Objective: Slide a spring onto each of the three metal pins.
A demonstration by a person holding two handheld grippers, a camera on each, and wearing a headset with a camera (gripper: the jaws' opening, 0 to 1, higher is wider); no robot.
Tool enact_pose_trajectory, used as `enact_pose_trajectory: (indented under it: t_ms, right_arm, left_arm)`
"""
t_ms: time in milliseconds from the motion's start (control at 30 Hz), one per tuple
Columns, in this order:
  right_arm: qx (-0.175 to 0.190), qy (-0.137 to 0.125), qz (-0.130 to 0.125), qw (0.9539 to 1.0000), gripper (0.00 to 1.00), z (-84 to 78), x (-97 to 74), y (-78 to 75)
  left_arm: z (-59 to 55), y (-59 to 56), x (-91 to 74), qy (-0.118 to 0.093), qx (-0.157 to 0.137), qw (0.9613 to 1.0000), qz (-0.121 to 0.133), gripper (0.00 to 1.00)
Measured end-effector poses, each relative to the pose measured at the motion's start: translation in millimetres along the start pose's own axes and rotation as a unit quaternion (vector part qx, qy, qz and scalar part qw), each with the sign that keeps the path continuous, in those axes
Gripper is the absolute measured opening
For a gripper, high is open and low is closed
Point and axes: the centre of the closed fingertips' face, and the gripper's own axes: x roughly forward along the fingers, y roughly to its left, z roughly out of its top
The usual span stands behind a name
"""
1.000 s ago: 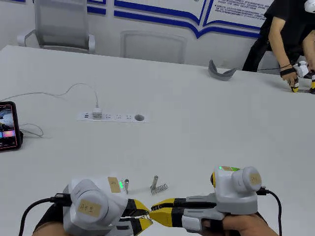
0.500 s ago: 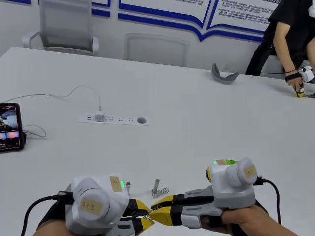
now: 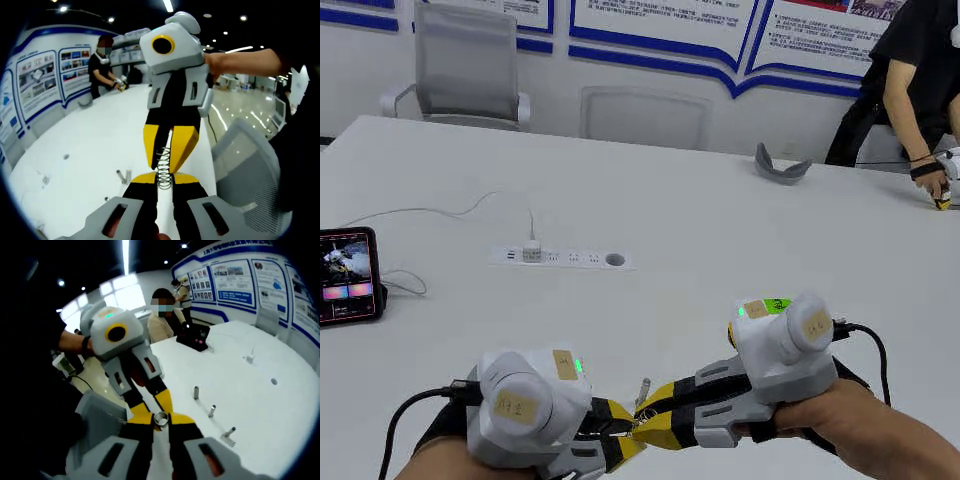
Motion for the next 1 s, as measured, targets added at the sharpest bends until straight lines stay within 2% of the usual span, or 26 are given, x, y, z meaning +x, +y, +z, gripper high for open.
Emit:
enact_pose_trajectory:
  t_ms: [133,300,500,733,867,1000]
  right_arm:
    - [-0.023,0.019,0.007,0.9995,0.12,-0.1,-0.1,3.6]
    - [-0.057,0.051,0.009,0.997,0.12,-6.5,3.2,9.1]
    - [-0.062,0.057,0.004,0.9964,0.12,-10.7,5.3,7.0]
    - [-0.059,0.057,-0.016,0.9965,0.12,-12.2,3.2,-5.2]
    - [-0.049,0.054,-0.043,0.9964,0.12,-14.6,1.4,-21.4]
    - [-0.042,0.054,-0.056,0.9961,0.12,-17.7,2.7,-30.9]
  left_arm:
    - [1.0,-1.9,-1.8,-0.004,0.001,1.0,-0.002,0.1]
    - [-3.3,-7.7,-0.4,0.001,0.007,1.0,-0.006,0.1]
    - [-8.7,-7.5,0.5,-0.005,0.012,0.9999,0.002,0.11]
    - [-15.5,1.2,-11.3,-0.012,-0.013,0.9995,0.026,0.14]
    - [-26.7,7.9,-23.5,-0.007,-0.026,0.9986,0.046,0.16]
    - [-37.1,13.4,-35.2,-0.005,-0.041,0.9971,0.064,0.19]
